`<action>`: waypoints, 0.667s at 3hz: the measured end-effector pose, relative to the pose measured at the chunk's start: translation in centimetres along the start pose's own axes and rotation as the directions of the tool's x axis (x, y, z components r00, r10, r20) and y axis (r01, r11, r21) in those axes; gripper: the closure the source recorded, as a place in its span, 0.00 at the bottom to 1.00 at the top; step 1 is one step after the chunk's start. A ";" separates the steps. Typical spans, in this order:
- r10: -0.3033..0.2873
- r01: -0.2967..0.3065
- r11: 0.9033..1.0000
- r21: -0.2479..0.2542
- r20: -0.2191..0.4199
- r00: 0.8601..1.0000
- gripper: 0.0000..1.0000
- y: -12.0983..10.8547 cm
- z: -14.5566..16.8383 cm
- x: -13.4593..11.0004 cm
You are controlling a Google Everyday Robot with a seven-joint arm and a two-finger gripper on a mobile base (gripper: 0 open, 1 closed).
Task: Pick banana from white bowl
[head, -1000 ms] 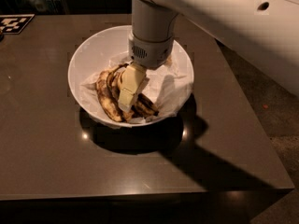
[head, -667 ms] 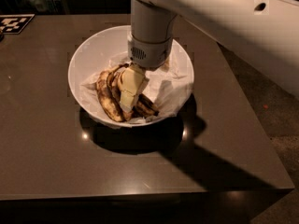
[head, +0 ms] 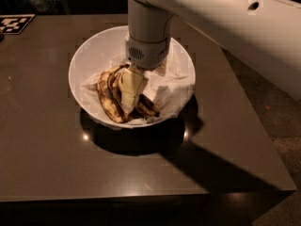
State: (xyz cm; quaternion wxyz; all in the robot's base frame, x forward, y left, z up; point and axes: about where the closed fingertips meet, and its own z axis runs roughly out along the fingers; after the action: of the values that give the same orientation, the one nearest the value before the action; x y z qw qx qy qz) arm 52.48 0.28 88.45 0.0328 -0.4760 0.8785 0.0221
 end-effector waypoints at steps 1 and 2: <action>-0.004 0.004 1.000 -0.005 -0.001 1.000 0.30 -0.1 0.1 -0.2; -0.008 0.008 1.000 -0.008 -0.003 1.000 0.34 -0.3 0.1 -0.5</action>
Offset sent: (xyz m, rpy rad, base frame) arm -0.0018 -0.0060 -0.0019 -0.0368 0.0557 0.0139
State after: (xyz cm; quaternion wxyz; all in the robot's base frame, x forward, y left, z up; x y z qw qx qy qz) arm 52.99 0.55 88.35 0.0297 -0.4797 0.8766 0.0248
